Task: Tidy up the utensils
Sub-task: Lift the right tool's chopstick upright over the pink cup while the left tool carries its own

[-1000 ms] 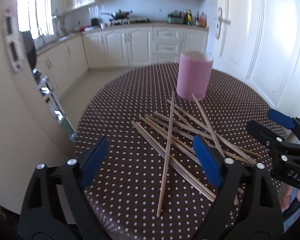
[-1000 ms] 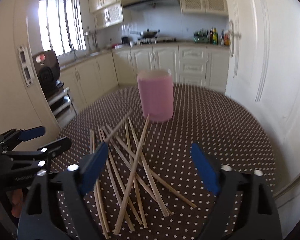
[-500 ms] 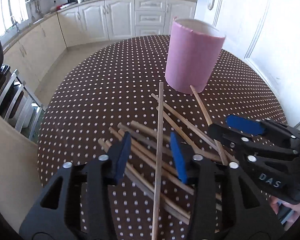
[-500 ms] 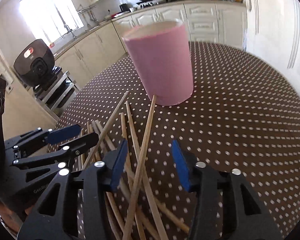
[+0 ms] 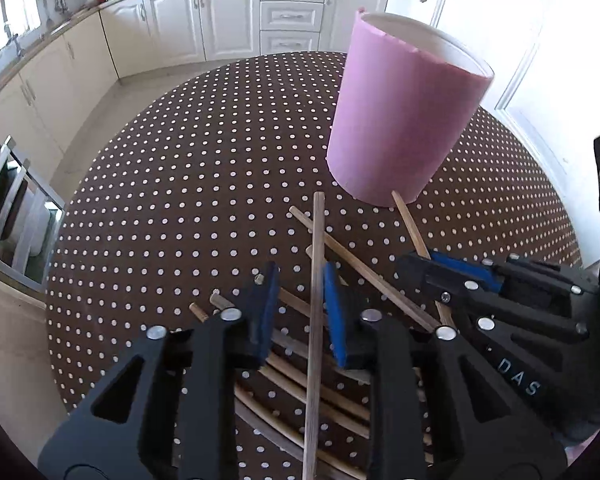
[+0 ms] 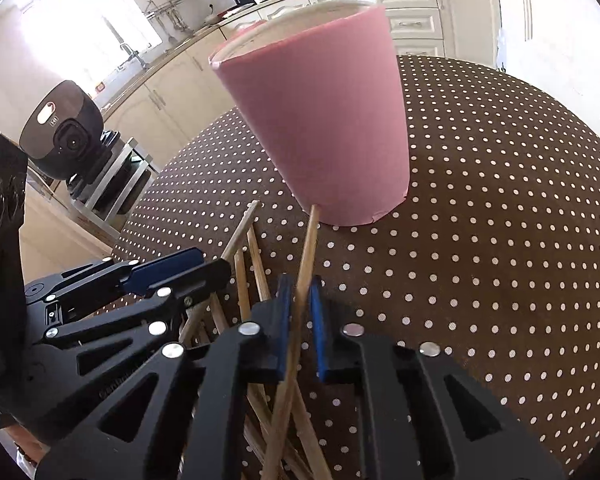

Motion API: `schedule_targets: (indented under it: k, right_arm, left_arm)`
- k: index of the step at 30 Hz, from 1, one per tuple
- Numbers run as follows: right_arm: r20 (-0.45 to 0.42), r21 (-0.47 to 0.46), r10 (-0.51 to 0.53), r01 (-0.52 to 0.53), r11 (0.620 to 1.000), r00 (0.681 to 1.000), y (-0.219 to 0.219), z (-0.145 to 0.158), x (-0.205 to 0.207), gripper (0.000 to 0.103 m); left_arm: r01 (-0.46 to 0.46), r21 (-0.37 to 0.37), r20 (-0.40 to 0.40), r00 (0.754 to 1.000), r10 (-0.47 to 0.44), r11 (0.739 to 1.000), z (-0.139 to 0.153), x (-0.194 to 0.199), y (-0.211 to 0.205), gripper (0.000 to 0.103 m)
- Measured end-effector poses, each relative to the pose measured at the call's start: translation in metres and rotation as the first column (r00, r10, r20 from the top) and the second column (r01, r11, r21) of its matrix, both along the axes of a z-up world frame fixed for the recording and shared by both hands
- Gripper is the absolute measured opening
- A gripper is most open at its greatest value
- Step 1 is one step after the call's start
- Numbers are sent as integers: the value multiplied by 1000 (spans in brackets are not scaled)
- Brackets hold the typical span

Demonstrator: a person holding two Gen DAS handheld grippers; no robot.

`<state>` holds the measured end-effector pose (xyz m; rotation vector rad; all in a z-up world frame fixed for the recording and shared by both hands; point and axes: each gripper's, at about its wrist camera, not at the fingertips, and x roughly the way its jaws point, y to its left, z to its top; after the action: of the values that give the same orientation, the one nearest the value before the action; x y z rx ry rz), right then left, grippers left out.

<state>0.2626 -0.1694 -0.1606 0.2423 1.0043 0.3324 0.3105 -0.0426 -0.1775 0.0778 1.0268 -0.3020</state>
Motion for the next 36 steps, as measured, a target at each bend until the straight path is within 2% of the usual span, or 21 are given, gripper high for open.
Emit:
schedule_targets:
  k: [2, 5, 11, 16, 22, 26, 30, 36]
  right_arm:
    - [9, -2, -1, 1, 1000, 1000, -2, 2, -2, 7]
    - [22, 3, -7, 7, 1000, 1000, -2, 3, -1, 6]
    - [38, 16, -1, 0, 1000, 999, -6, 11, -8, 5]
    - [63, 41, 8, -10, 999, 998, -8, 22, -18, 5]
    - [144, 80, 30, -42, 996, 989, -11, 58, -38, 5]
    - [214, 71, 54, -70, 995, 975, -6, 87, -52, 5]
    - [273, 68, 70, -91, 994, 960, 0, 109, -64, 5]
    - [379, -2, 88, -95, 995, 921, 8, 138, -75, 5]
  left_arm:
    - [3, -8, -12, 1000, -3, 1000, 0, 3, 0, 11]
    - [0, -5, -12, 1000, 0, 1000, 0, 6, 0, 7]
    - [-11, -34, -4, 1000, 11, 999, 7, -2, 11, 7]
    - [-10, -54, 35, 999, 12, 998, 29, -24, 21, 7]
    - [8, -77, 135, 991, 2, 997, 76, -60, 34, 6]
    - [20, -105, 213, 977, 2, 994, 111, -82, 36, 6]
    - [33, -113, 283, 959, 0, 993, 140, -109, 38, 6]
    - [46, -132, 395, 919, 10, 990, 177, -132, 29, 6]
